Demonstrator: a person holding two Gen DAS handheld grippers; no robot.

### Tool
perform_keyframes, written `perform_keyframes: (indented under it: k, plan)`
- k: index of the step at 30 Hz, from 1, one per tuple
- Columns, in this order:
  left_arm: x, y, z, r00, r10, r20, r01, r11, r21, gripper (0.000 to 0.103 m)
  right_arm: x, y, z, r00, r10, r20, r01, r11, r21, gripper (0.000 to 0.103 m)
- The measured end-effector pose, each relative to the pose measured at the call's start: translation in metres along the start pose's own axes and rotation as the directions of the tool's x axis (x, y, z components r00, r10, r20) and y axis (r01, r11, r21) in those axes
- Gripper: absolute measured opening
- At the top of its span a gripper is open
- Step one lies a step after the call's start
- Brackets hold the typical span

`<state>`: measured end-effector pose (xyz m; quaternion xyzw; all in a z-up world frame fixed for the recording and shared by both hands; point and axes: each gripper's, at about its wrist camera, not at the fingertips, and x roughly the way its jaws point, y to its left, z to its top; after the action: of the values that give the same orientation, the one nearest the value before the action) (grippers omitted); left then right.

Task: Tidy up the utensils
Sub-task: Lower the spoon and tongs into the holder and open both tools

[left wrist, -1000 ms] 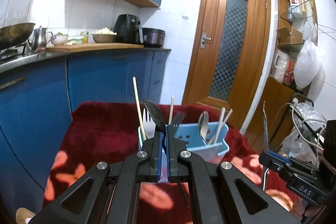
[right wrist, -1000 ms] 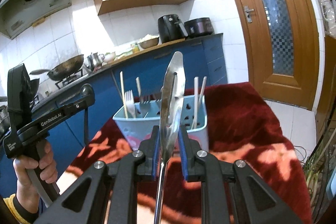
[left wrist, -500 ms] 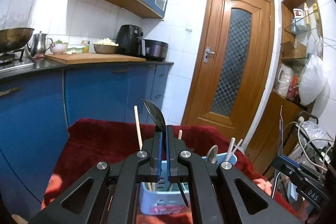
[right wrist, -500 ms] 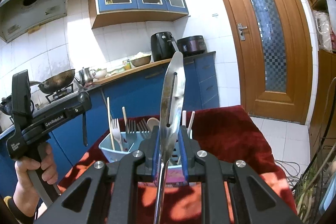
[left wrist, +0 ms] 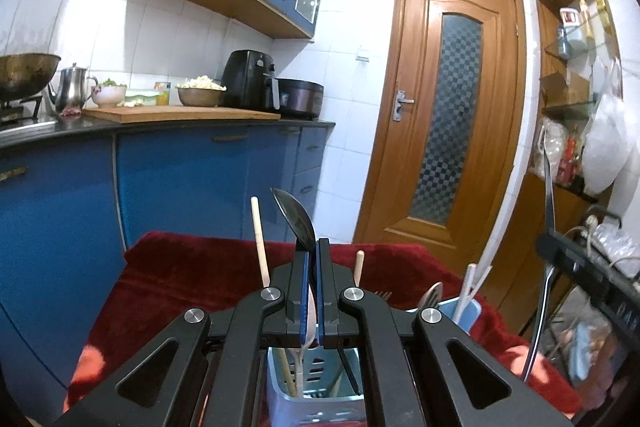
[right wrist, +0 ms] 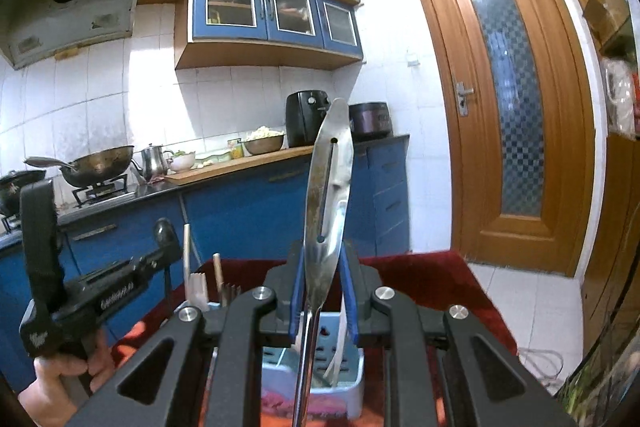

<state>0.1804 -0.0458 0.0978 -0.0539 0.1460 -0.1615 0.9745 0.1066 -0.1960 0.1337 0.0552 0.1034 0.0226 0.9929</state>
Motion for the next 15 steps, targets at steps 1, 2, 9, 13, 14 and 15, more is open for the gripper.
perform_keyframes:
  k: [1,2,9,13,14,15]
  plan:
    - [0.002,-0.001,-0.004,1.0,0.01,0.004,-0.01,1.0,0.015,0.003,0.004,0.0,-0.001,1.0,-0.005,0.008,0.005,1.0,-0.007,0.019]
    - [0.005,-0.001,-0.005,1.0,0.018,0.009,-0.018,1.0,0.025,0.003,0.006,-0.001,-0.002,1.0,-0.008,0.014,0.009,1.0,-0.011,0.019]
    - [0.018,-0.007,-0.021,0.997,0.063,0.044,-0.067,0.993,0.094,0.003,0.031,-0.002,-0.008,0.999,-0.009,0.044,0.011,0.999,-0.04,0.019]
    - [0.023,-0.007,-0.029,0.997,0.07,0.034,-0.074,0.992,0.106,0.003,0.044,0.0,-0.016,0.998,-0.015,0.056,0.02,0.997,-0.077,0.019]
    - [0.024,-0.007,-0.03,0.997,0.07,0.03,-0.073,0.991,0.108,0.003,0.046,0.001,-0.018,0.998,-0.018,0.057,0.023,0.996,-0.086,0.019]
    - [0.024,-0.008,-0.031,0.997,0.071,0.031,-0.074,0.991,0.112,0.003,0.048,0.002,-0.02,0.998,-0.021,0.056,0.026,0.995,-0.097,0.019]
